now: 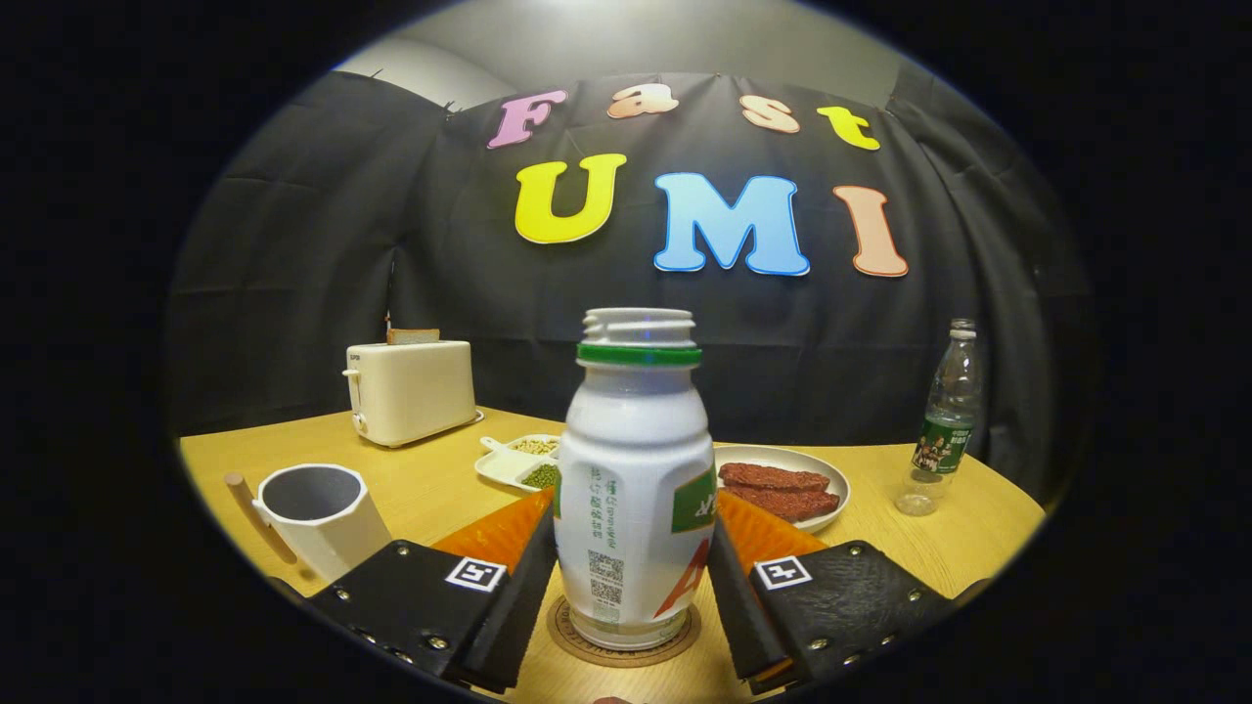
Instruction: Take the bottle from table, then pour the juice into the cup, finally place the bottle on the coaster
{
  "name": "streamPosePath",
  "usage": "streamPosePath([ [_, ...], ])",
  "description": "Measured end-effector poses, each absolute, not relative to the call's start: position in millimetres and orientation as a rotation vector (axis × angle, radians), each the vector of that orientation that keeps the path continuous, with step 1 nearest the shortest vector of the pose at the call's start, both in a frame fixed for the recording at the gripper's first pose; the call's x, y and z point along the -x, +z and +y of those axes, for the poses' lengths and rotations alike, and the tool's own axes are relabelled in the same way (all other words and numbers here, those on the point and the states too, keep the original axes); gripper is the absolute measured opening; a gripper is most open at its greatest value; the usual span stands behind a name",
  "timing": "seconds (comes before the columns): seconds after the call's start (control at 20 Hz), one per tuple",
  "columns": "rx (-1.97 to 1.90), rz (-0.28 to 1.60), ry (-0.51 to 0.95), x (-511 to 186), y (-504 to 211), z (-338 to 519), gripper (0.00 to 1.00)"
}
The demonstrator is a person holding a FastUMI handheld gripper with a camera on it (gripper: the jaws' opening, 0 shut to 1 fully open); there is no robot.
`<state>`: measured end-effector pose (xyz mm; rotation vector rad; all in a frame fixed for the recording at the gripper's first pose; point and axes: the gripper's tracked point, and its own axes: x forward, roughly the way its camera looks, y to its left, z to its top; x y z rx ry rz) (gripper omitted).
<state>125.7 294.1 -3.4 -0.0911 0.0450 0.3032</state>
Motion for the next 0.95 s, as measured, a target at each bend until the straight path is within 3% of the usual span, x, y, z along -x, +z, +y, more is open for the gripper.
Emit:
streamPosePath([
  [0.35, 0.096, 0.014, 0.305, -117, 17, 289, 0.78],
  [0.95, 0.088, -0.028, 0.259, -61, 121, 280, 0.78],
])
